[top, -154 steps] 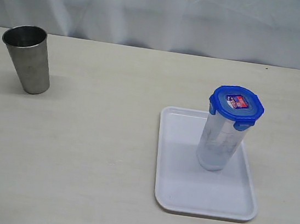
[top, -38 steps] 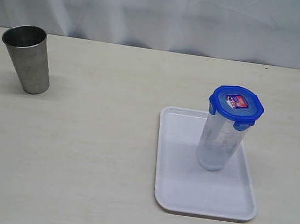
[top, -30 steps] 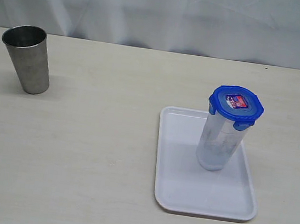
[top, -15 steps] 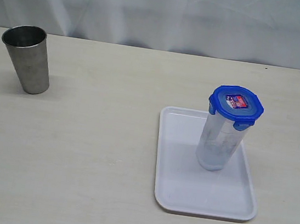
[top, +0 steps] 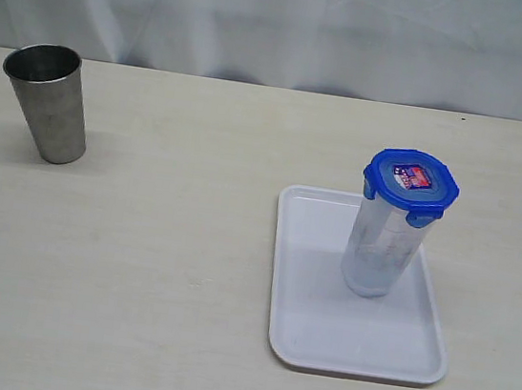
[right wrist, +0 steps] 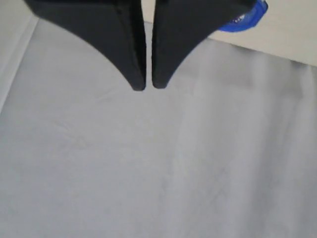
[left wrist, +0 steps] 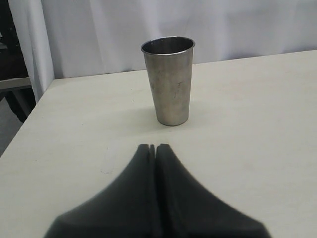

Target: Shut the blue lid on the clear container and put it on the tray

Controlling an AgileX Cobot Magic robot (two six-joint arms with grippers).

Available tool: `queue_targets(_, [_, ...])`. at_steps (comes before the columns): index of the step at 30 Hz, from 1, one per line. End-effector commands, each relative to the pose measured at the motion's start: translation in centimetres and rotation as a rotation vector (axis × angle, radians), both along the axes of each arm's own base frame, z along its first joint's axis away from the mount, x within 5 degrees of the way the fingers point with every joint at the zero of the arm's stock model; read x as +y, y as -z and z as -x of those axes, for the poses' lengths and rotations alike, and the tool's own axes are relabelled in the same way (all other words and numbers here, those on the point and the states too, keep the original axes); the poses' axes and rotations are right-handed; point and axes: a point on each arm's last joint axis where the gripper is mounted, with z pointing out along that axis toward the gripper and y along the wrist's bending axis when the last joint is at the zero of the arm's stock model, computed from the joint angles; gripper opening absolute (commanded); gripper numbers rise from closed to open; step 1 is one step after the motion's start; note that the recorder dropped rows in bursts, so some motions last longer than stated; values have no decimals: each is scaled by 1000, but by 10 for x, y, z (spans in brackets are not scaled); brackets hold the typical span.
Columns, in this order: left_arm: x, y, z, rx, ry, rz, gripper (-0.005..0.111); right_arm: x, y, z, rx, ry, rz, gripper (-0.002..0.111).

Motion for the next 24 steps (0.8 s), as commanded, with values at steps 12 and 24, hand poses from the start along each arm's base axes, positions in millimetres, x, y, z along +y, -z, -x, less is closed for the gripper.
queue_targets(12, [0, 0, 0, -5, -6, 4, 0, 0, 56, -15, 79, 44, -17, 5])
queue_targets(24, [0, 1, 0, -3, -6, 4, 0, -3, 56, -15, 70, 122, 52, 5])
